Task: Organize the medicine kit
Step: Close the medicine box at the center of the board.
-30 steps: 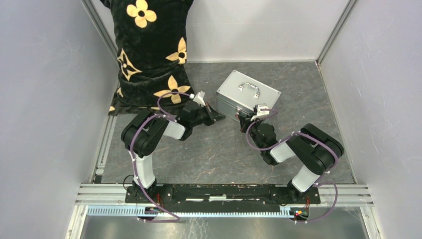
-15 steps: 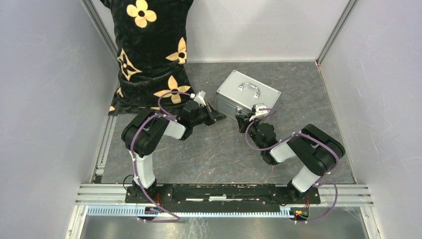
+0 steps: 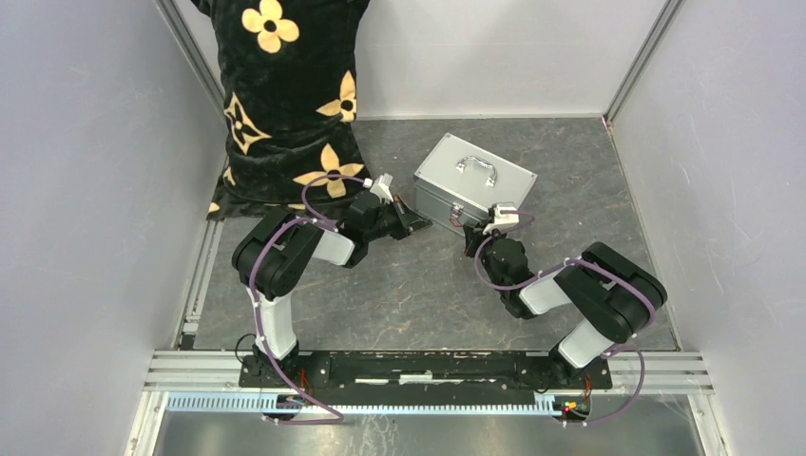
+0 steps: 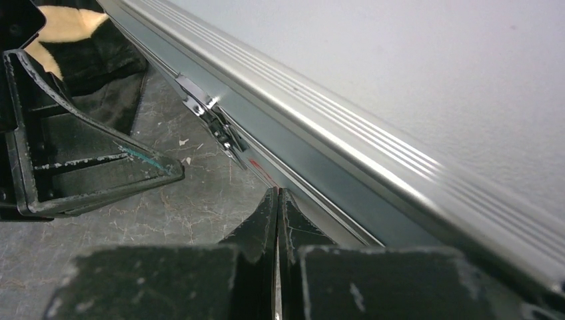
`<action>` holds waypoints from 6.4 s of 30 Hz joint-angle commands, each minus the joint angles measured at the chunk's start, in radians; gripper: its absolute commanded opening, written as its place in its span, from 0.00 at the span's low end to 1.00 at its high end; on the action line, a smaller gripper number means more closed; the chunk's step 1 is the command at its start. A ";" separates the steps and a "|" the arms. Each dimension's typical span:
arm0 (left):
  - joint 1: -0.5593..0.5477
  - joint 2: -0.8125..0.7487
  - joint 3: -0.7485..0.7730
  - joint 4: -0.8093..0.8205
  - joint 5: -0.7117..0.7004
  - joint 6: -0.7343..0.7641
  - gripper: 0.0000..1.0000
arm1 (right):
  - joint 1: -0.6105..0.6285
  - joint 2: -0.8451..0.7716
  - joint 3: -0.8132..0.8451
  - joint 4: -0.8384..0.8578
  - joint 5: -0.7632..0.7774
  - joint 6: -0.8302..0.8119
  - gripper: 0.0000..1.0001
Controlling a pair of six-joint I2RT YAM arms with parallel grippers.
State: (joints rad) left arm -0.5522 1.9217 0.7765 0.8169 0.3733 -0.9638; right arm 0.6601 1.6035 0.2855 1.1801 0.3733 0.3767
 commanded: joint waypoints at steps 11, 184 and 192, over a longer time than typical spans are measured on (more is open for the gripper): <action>-0.009 0.012 0.015 0.043 0.015 0.030 0.02 | -0.001 0.052 0.102 0.064 0.015 -0.058 0.00; -0.095 0.082 0.205 -0.012 0.104 0.078 0.02 | -0.139 -0.102 0.107 0.050 -0.333 -0.265 0.22; -0.095 0.082 0.208 -0.012 0.105 0.079 0.02 | -0.139 -0.104 0.129 -0.005 -0.288 -0.282 0.22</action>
State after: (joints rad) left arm -0.6403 2.0010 0.9638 0.7937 0.4564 -0.9325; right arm 0.5339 1.5303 0.3668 1.1759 0.0185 0.1143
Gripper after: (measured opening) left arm 0.029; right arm 0.218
